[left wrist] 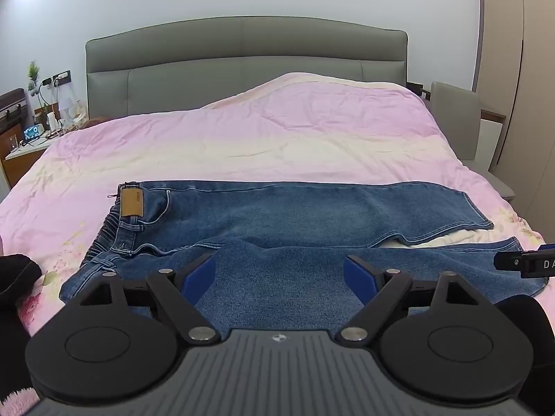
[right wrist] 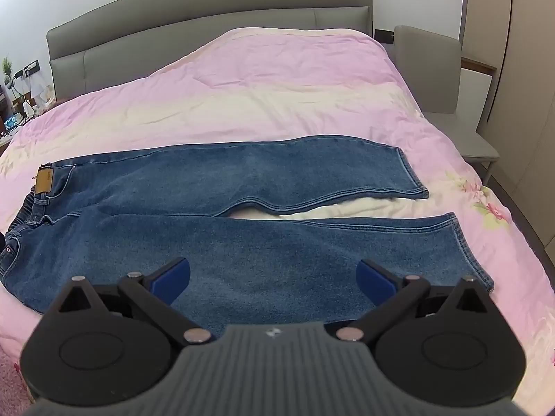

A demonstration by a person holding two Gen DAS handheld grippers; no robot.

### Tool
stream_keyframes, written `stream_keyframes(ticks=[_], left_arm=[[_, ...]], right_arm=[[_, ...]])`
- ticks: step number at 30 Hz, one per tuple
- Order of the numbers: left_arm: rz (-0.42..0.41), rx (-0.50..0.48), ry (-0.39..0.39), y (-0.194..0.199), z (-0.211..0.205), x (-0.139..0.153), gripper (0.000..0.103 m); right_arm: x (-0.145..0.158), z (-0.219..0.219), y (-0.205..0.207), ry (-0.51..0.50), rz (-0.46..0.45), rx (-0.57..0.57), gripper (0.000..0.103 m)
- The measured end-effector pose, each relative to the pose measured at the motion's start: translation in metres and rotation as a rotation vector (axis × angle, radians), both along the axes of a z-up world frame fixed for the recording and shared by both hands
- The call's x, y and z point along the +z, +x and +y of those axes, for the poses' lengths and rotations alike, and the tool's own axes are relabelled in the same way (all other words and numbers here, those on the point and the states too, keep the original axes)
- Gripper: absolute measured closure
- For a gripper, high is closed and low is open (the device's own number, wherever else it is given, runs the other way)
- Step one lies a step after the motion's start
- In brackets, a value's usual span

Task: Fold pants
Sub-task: 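Move both tools toward the blue jeans on the bed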

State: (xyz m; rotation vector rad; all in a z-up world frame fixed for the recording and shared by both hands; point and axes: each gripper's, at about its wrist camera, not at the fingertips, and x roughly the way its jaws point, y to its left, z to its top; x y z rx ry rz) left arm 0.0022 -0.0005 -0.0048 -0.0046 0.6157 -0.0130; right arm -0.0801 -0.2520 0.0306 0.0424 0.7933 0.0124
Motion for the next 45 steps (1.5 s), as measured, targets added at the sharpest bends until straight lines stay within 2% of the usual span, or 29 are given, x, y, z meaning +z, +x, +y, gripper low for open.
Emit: stream_keyframes(ticks=[17, 33, 45], left_arm=[[0.011, 0.004, -0.001, -0.001, 0.002, -0.002, 0.005], [0.016, 0.0, 0.003, -0.001, 0.001, -0.001, 0.005], [0.023, -0.004, 0.003, 0.0, -0.002, 0.001, 0.005]], right_arm=[[0.004, -0.002, -0.001, 0.001, 0.006, 0.0, 0.005], [0.005, -0.001, -0.007, -0.017, -0.06, -0.022, 0.005], [0.009, -0.003, -0.01, -0.025, -0.069, -0.034, 0.005]])
